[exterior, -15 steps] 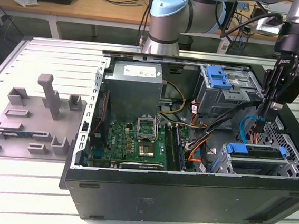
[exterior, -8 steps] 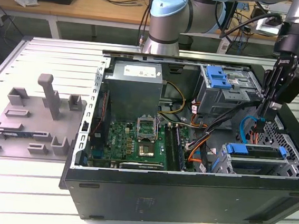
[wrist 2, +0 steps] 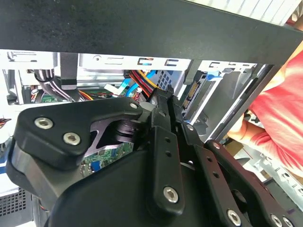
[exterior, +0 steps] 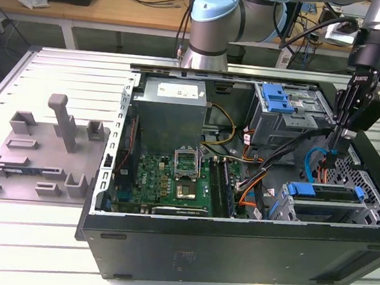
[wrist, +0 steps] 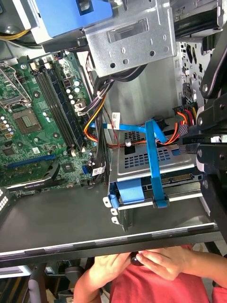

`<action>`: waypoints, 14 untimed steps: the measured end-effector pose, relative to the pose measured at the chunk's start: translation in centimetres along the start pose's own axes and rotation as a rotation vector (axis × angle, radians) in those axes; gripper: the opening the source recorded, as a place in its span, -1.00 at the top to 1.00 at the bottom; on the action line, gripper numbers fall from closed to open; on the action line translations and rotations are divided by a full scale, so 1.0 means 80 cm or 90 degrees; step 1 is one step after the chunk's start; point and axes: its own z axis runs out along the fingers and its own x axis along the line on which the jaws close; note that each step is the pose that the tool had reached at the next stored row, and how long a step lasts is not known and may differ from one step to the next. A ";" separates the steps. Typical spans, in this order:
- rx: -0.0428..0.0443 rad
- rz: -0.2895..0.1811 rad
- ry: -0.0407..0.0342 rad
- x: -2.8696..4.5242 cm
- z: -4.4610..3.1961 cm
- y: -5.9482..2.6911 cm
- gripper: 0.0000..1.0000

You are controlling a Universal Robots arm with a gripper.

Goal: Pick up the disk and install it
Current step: 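Insert the first disk wire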

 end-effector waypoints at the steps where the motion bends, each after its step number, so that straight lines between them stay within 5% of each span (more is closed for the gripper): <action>1: 0.0000 0.000 0.0000 0.0000 0.0000 0.000 0.67; 10: -0.0002 0.000 -0.0010 0.0002 0.0003 0.000 0.67; 14: -0.0032 -0.003 -0.0147 0.0069 0.0022 0.001 0.67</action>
